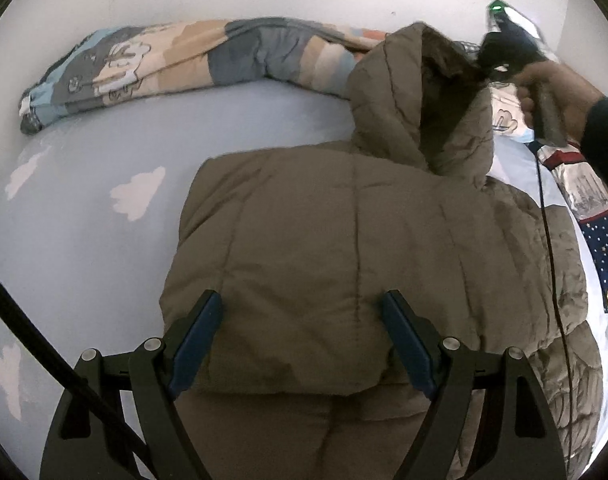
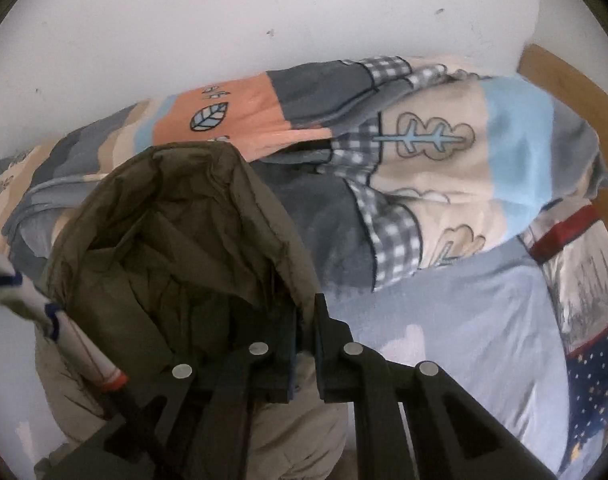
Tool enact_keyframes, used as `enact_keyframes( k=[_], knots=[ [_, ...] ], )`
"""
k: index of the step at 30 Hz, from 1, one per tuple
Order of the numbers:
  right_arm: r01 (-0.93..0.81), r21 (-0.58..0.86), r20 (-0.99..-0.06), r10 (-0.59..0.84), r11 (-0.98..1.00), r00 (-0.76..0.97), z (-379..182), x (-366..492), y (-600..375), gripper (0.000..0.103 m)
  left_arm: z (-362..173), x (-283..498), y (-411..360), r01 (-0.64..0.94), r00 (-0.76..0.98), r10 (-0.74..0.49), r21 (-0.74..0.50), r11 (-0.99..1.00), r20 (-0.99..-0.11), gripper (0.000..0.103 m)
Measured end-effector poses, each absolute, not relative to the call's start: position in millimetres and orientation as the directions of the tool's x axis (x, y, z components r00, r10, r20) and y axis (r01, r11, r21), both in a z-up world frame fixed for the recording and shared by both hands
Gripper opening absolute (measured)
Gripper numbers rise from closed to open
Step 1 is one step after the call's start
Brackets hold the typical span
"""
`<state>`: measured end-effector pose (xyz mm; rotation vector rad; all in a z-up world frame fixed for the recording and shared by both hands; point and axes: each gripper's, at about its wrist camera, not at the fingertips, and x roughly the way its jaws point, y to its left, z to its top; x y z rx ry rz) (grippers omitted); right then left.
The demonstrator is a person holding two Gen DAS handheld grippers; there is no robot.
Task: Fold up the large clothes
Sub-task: 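Grasp the jacket hood with the right tool and pull it over the body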
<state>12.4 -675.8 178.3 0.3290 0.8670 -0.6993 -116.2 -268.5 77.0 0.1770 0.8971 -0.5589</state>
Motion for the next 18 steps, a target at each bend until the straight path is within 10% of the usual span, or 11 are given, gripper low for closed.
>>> enact_keyframes(
  k=[18],
  knots=[
    [0.556, 0.117, -0.658, -0.355, 0.823, 0.664, 265, -162, -578, 0.006, 97, -146, -279, 0.567, 0.476, -0.427, -0.104, 0.817, -0.769, 0.081]
  ],
)
